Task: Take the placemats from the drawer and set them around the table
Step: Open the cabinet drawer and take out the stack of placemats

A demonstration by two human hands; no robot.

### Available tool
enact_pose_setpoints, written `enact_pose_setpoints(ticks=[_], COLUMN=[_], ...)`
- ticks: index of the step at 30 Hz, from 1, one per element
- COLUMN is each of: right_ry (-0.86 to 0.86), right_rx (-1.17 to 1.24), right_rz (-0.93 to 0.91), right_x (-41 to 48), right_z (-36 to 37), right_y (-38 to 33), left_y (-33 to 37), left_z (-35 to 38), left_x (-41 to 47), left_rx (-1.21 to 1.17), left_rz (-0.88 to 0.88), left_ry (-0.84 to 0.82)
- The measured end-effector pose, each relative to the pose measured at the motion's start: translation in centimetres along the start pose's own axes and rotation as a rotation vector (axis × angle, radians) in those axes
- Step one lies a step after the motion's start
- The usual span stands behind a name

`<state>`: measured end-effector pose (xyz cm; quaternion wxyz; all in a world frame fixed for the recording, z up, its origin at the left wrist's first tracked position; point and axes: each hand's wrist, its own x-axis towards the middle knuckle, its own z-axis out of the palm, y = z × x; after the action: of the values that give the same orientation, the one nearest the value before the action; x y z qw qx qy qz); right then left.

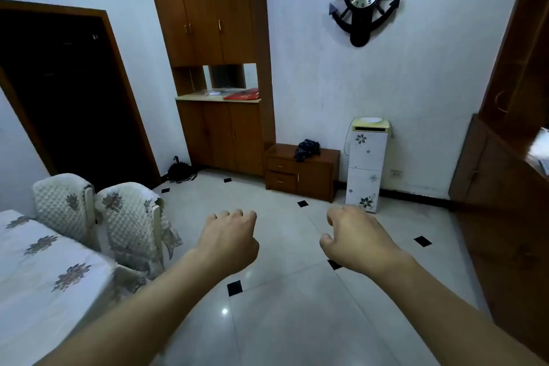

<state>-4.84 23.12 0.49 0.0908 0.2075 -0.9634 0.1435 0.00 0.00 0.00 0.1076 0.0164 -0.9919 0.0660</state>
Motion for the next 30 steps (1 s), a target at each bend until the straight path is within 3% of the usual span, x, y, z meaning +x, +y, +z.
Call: enact_pose_setpoints(ticks=[15,30], right_ry=[0.007,-0.02], right_rx=[-0.066,-0.058], right_rz=[0.017,-0.037], right_x=[24.9,51.3], right_z=[6.1,12.7], right_y=[-1.8,9.3], left_y=[-11.1,-11.9], left_z=[6.8,15.5], left_x=[22.4,48.7], left_rx=[-0.058,0.0], left_rz=[0.033,-0.019], left_ry=[0.01,-0.025])
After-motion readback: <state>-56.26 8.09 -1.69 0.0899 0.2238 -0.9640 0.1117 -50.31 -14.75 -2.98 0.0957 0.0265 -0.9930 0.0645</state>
